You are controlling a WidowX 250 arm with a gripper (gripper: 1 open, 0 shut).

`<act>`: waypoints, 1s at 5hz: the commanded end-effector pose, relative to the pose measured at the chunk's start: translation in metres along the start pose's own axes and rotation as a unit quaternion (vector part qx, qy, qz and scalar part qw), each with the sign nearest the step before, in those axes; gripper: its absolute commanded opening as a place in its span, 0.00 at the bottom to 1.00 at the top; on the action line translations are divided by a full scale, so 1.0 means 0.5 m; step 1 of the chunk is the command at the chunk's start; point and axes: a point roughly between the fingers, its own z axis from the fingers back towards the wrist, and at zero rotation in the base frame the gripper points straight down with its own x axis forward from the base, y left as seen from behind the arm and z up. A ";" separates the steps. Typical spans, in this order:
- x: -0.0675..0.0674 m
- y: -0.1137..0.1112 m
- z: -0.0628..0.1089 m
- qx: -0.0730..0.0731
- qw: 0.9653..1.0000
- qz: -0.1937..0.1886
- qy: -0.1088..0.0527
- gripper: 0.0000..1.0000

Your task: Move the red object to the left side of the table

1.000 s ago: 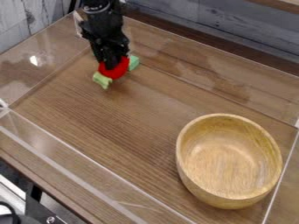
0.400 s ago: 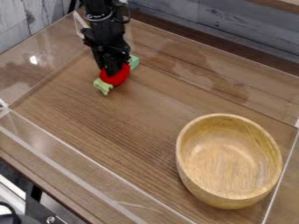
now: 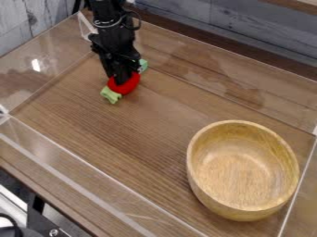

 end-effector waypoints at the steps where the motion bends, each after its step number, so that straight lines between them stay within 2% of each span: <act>1: 0.013 -0.018 0.030 0.005 1.000 -0.013 -0.018 0.00; 5: 0.005 -0.064 0.025 -0.019 1.000 -0.019 -0.004 0.00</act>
